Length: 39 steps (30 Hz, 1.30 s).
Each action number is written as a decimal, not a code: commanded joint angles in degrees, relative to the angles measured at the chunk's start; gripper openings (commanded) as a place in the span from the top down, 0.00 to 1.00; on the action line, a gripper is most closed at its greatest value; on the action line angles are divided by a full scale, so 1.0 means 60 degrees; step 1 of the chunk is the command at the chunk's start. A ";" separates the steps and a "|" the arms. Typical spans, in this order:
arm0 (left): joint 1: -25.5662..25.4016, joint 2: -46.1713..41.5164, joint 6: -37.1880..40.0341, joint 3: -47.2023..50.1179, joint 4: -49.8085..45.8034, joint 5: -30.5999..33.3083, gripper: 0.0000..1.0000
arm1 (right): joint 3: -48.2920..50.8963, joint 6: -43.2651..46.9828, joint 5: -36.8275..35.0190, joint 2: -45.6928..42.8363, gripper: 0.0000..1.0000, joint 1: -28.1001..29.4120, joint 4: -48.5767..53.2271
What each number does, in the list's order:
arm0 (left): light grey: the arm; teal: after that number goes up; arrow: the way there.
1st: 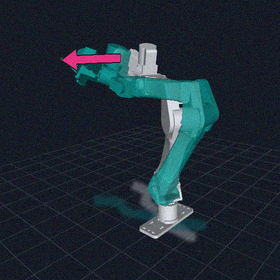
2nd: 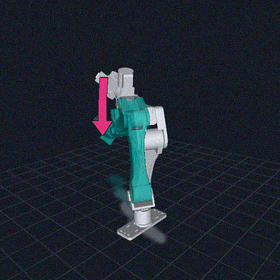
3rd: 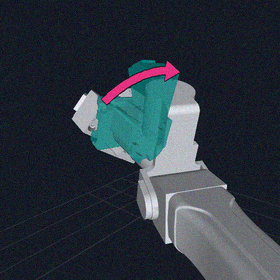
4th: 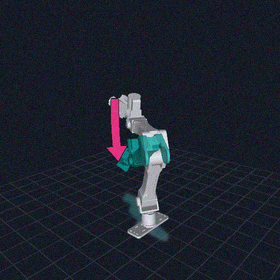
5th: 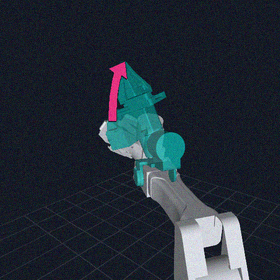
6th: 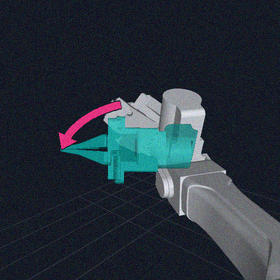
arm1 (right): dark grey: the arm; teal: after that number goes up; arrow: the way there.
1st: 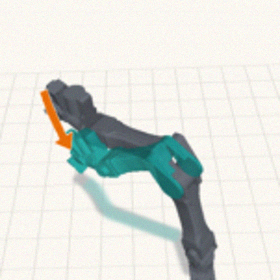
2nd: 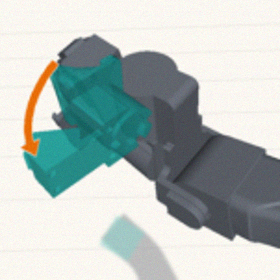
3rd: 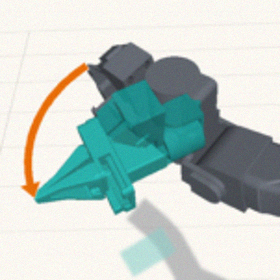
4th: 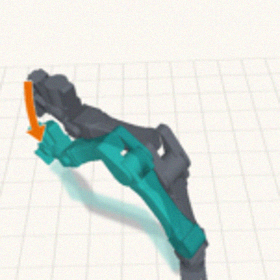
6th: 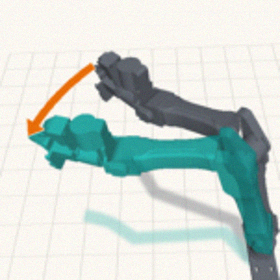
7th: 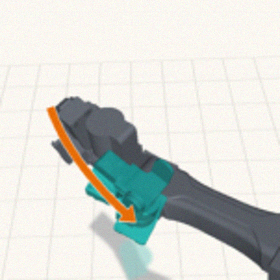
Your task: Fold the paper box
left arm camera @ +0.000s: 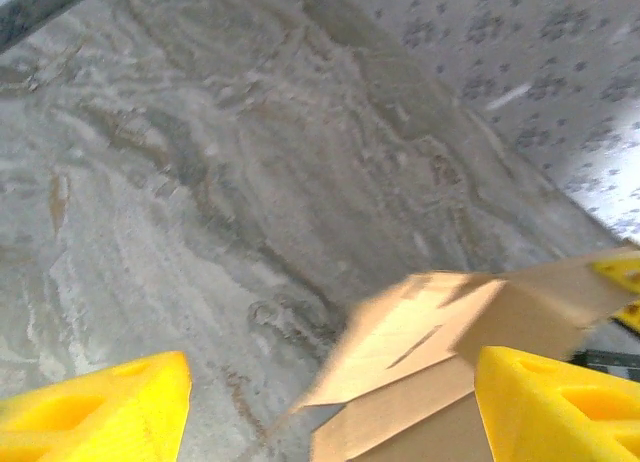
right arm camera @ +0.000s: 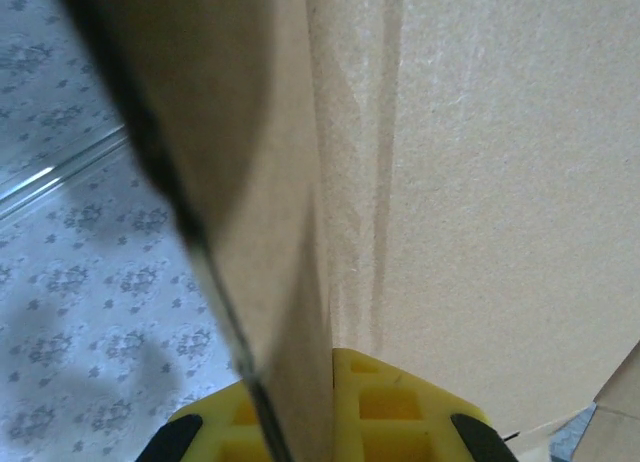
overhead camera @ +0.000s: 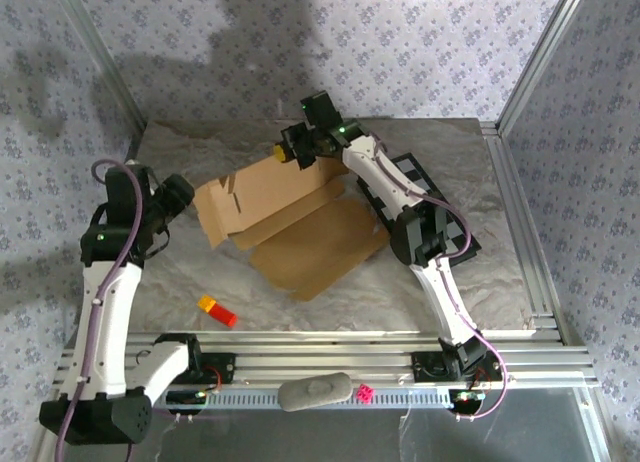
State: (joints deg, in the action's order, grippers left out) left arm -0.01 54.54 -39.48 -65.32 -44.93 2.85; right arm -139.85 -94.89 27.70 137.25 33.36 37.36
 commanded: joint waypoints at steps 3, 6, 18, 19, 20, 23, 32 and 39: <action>0.1111 -0.0067 -0.0019 0.0978 0.0463 -0.0716 0.28 | -0.0045 0.0309 0.0914 0.0083 1.00 -0.0170 -0.0390; 0.1885 0.0038 -0.0144 0.1592 0.1914 -0.1810 0.34 | -0.0045 0.0395 0.1033 0.0084 1.00 -0.0221 -0.0311; 0.1966 0.0985 0.1658 0.3267 0.4952 -0.4591 0.61 | -0.0280 0.0372 0.0930 0.0274 1.00 -0.0302 -0.0207; 0.1967 0.0878 0.1673 0.3231 0.4599 -0.4480 0.63 | -0.0279 0.0389 0.0927 0.0304 1.00 -0.0314 -0.0217; 0.1961 0.0620 0.1617 0.3217 0.4181 -0.4389 0.65 | -0.0279 0.0348 0.0919 0.0325 1.00 -0.0295 -0.0227; 0.1848 -0.1094 0.0387 0.3421 0.2660 -0.3153 0.64 | -0.0370 0.0266 0.0811 0.0452 1.00 -0.0250 -0.0330; 0.0126 -0.4279 -0.3766 0.4591 0.0871 -0.3548 0.52 | -0.0726 -0.0268 0.0436 0.0671 1.00 -0.0265 -0.0430; -0.3111 -0.1947 -0.4063 0.4377 0.2609 -0.1453 0.29 | -0.0796 -0.0473 0.0371 0.0662 1.00 -0.0214 -0.0349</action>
State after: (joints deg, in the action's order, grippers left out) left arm -16.08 38.09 -59.24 -37.67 -34.74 -9.87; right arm -142.39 -96.05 30.46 140.70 31.90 34.48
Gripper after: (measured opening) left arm 0.700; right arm 0.057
